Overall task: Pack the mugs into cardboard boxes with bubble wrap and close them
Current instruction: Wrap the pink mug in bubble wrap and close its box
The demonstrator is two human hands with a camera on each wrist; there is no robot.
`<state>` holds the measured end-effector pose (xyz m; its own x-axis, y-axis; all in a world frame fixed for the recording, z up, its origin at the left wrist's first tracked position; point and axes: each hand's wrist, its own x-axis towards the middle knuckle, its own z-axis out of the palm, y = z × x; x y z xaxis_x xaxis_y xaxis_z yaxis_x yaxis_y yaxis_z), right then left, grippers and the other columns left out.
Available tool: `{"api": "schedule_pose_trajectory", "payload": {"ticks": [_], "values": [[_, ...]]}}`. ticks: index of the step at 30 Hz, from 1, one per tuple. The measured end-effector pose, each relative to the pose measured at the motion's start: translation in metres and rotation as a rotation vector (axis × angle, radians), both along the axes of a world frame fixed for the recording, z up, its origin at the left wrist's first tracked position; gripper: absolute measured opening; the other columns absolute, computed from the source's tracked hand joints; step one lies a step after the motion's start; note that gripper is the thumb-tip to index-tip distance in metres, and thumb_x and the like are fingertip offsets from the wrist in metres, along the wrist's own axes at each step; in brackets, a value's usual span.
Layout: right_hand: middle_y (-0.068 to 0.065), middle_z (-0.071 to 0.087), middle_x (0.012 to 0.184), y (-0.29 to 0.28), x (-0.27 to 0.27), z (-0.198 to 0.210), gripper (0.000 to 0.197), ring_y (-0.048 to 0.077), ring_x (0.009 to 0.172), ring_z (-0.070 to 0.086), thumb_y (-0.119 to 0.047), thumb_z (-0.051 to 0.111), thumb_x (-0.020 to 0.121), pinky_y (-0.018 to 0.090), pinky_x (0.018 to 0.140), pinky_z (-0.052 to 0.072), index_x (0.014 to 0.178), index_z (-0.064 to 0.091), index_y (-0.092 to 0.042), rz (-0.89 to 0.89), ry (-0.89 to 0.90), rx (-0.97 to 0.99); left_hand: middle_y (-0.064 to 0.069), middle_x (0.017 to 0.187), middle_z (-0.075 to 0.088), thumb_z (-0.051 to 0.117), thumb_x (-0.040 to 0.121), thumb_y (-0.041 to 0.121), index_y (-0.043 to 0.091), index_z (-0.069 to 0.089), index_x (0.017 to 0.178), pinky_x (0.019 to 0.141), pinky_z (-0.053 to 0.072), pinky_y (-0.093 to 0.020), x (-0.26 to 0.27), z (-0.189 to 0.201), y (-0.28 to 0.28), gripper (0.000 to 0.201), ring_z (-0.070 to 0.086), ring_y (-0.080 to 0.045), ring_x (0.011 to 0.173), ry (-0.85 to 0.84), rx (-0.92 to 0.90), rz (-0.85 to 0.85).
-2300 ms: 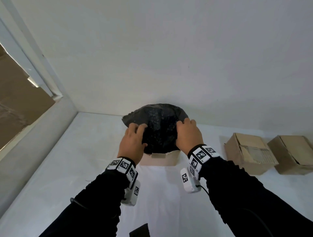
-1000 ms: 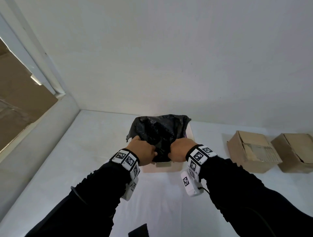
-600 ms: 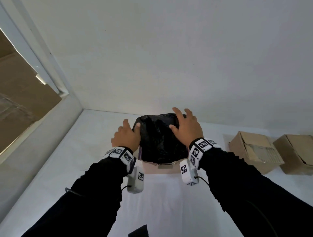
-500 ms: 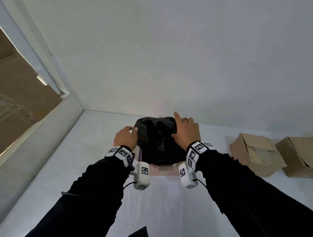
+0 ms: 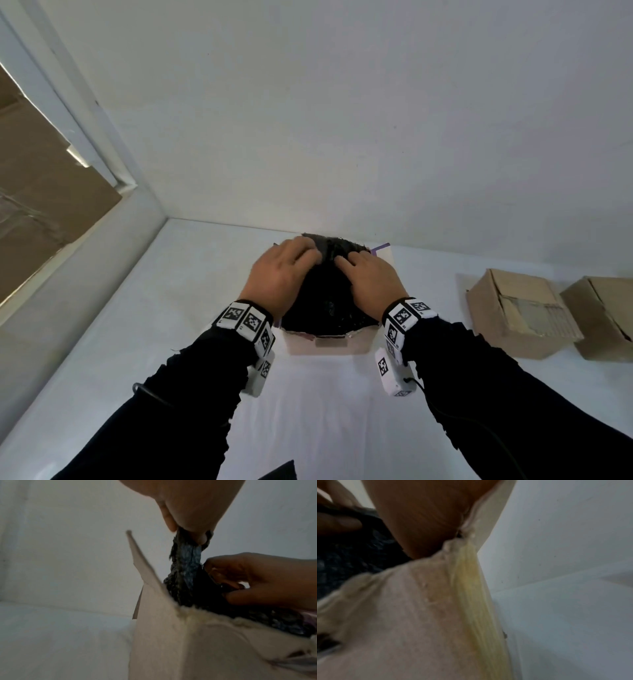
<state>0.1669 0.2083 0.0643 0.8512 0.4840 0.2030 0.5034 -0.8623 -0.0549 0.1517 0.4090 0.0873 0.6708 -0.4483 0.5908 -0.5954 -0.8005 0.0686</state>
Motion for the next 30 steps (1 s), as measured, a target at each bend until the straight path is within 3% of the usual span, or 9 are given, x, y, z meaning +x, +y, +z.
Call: {"api": "schedule_pose_trajectory", "payload": {"ticks": [4,8,11,13,16,20,23,26,30], "values": [[0.01,0.06,0.089,-0.003,-0.004,0.003,0.04,0.033,0.081,0.059,-0.012,0.061,0.076,0.036,0.06,0.044,0.116,0.058,-0.014,-0.062,0.052,-0.07,-0.007,0.1,0.055,0.041,0.083,0.011,0.013,0.053,0.095,0.054,0.046,-0.037,0.003,-0.001,-0.008,0.017,0.06,-0.029,0.078,0.236,0.218,0.07],[0.013,0.06,0.098,0.003,-0.003,0.008,0.02,0.033,0.091,0.058,-0.011,0.062,0.076,0.037,0.064,0.045,0.096,0.065,-0.012,-0.117,0.058,-0.184,-0.002,0.11,0.062,0.043,0.093,0.017,0.018,0.044,0.126,0.069,0.043,-0.035,0.005,-0.003,-0.012,0.033,0.062,-0.027,0.097,0.449,0.534,0.285],[0.014,0.061,0.099,0.002,-0.001,0.001,0.008,0.034,0.093,0.057,-0.008,0.065,0.069,0.038,0.067,0.046,0.077,0.067,-0.01,-0.088,0.033,-0.203,-0.003,0.112,0.062,0.04,0.092,0.018,0.019,0.057,0.112,0.084,0.039,-0.036,0.007,-0.014,-0.016,0.026,0.051,-0.028,0.111,0.438,0.635,0.308],[0.015,0.061,0.109,0.001,0.001,-0.006,0.016,0.034,0.101,0.057,-0.009,0.059,0.076,0.04,0.08,0.047,0.09,0.067,-0.008,-0.044,0.113,-0.183,-0.007,0.111,0.058,0.045,0.085,0.02,0.019,0.069,0.093,0.082,0.036,-0.038,0.006,-0.019,-0.017,0.025,0.046,-0.03,0.106,0.379,0.643,0.367],[0.015,0.065,0.104,0.0,0.001,-0.012,0.026,0.035,0.1,0.058,-0.015,0.052,0.079,0.041,0.09,0.044,0.099,0.064,-0.005,-0.027,0.177,-0.175,-0.005,0.105,0.059,0.052,0.073,0.021,0.022,0.072,0.07,0.077,0.03,-0.039,0.01,-0.029,-0.017,0.021,0.041,-0.028,0.095,0.243,0.646,0.392],[0.013,0.062,0.107,0.004,0.0,-0.018,0.022,0.036,0.104,0.052,-0.024,0.056,0.066,0.042,0.083,0.031,0.076,0.069,-0.009,-0.123,0.114,-0.274,-0.001,0.1,0.061,0.043,0.084,0.021,0.021,0.07,0.087,0.089,0.027,-0.043,0.013,-0.041,-0.014,0.027,0.047,-0.029,0.108,0.295,0.646,0.335],[0.013,0.058,0.105,0.007,0.001,-0.02,0.014,0.033,0.098,0.051,-0.024,0.063,0.06,0.039,0.076,0.027,0.065,0.067,-0.012,-0.164,0.042,-0.264,-0.007,0.106,0.058,0.047,0.077,0.02,0.02,0.068,0.077,0.085,0.03,-0.044,0.013,-0.04,-0.013,0.021,0.045,-0.03,0.1,0.253,0.622,0.393],[0.014,0.057,0.102,0.01,0.006,-0.015,0.025,0.034,0.093,0.052,-0.025,0.064,0.061,0.04,0.076,0.039,0.08,0.066,-0.009,-0.153,0.015,-0.153,-0.012,0.099,0.055,0.054,0.074,0.014,0.014,0.06,0.082,0.072,0.037,-0.04,0.016,-0.038,-0.014,0.01,0.049,-0.031,0.085,0.168,0.51,0.338],[0.014,0.06,0.109,0.013,0.013,-0.015,0.036,0.034,0.094,0.057,-0.011,0.049,0.073,0.043,0.076,0.048,0.107,0.06,-0.007,0.079,0.056,-0.018,-0.008,0.085,0.06,0.056,0.073,0.01,0.011,0.057,0.091,0.067,0.046,-0.038,0.019,-0.043,-0.011,0.019,0.061,-0.03,0.076,0.3,0.419,0.253]]}}
